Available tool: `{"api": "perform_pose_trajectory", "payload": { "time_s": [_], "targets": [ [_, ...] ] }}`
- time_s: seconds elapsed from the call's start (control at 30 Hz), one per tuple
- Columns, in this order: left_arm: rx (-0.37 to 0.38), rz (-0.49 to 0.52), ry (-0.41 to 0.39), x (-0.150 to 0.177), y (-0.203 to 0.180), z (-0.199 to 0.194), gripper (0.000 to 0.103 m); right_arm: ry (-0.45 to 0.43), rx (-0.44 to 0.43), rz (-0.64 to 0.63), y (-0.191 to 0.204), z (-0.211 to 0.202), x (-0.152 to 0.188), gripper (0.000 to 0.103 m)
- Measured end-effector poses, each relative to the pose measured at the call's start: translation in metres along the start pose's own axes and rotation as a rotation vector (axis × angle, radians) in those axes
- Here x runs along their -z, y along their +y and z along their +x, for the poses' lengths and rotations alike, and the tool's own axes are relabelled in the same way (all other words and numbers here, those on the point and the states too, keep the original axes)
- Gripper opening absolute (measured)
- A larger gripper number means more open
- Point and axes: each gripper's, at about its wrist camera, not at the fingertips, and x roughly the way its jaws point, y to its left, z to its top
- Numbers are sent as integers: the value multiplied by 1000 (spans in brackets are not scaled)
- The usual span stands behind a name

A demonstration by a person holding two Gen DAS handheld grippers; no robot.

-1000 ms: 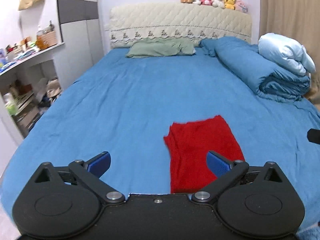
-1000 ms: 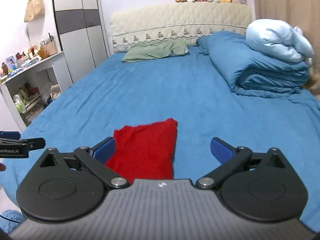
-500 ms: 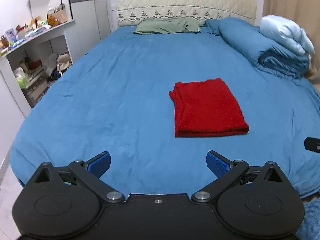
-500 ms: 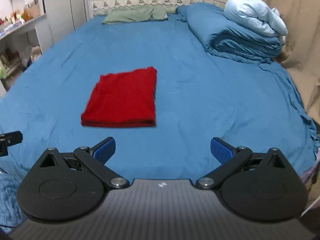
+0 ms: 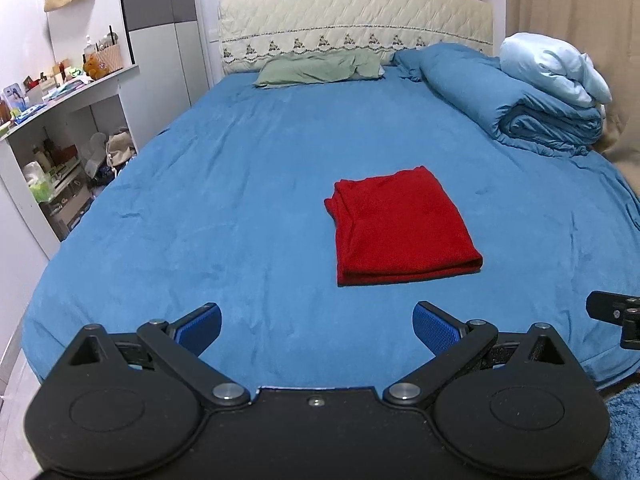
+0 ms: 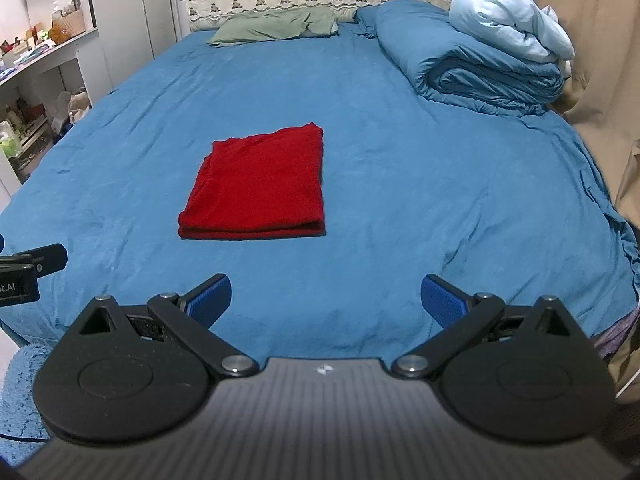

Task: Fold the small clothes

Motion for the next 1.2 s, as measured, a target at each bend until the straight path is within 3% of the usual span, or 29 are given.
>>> {"api": "perform_pose_trajectory", "payload": {
  "time_s": [1.2],
  "targets": [
    [0,4,-52,0,-2,-20,103,-17,2,5,5,-8,2,103]
  ]
}}
